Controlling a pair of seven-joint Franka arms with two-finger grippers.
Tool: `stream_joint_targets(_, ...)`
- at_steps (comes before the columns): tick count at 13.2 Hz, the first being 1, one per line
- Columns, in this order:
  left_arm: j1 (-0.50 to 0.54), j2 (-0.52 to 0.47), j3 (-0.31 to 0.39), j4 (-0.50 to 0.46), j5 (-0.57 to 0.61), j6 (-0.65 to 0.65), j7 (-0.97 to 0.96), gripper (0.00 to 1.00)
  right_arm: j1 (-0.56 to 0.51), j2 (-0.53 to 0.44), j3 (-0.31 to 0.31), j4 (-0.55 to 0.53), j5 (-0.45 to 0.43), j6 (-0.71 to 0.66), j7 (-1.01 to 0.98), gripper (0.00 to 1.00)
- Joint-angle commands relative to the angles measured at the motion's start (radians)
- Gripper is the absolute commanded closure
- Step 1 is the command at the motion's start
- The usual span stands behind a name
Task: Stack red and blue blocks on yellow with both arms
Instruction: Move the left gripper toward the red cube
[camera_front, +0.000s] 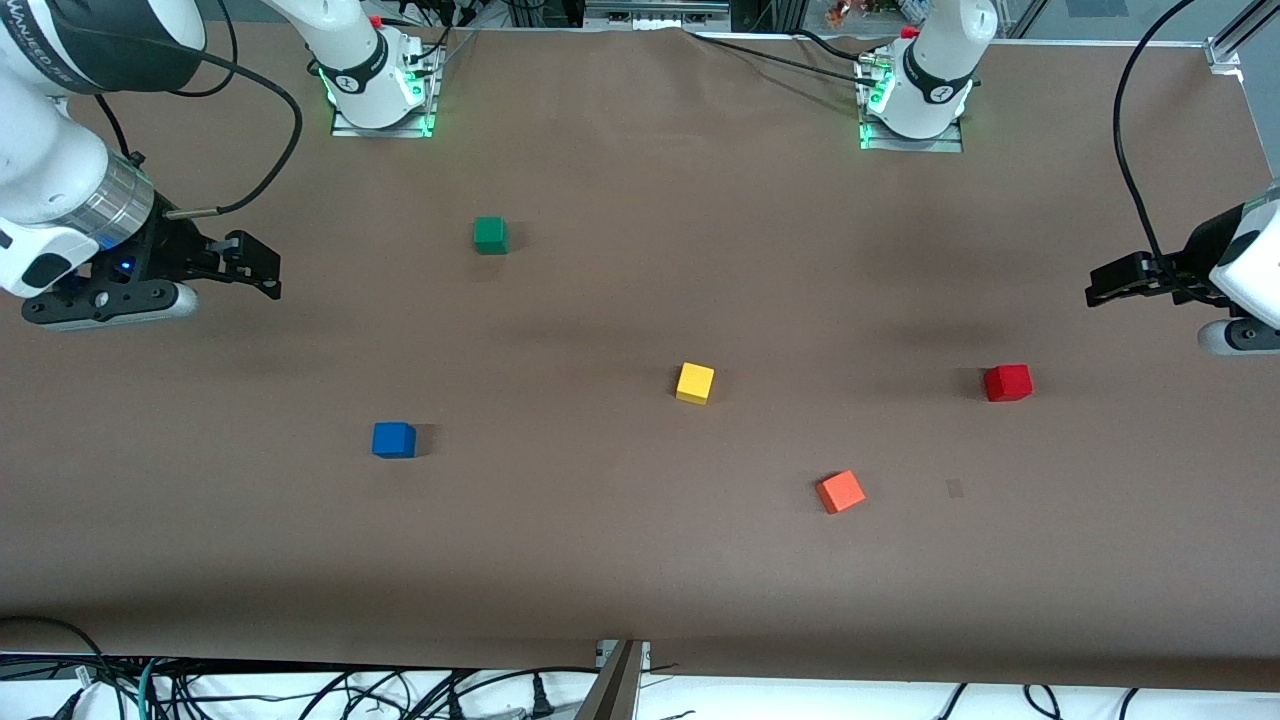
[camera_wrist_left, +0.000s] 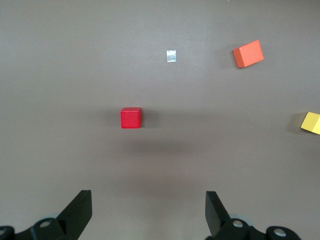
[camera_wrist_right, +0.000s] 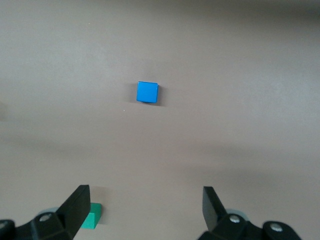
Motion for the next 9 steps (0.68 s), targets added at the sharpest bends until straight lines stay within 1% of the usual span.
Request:
stream_joint_targets(1, -0.012, 0.006, 0.014, 0.017, -0.007, 0.001, -0.005, 0.00, -0.015, 0.006, 0.010, 0.018, 0.019, -0.020, 0.002, 0.00)
stream_joint_targets(5, -0.013, 0.008, 0.014, 0.020, -0.005, 0.001, -0.011, 0.00, -0.015, 0.006, 0.010, 0.018, 0.019, -0.022, 0.002, 0.00)
stream_joint_targets(9, 0.000, 0.051, 0.017, 0.020, -0.013, 0.010, 0.004, 0.00, -0.017, 0.006, 0.010, 0.018, 0.019, -0.022, 0.002, 0.01)
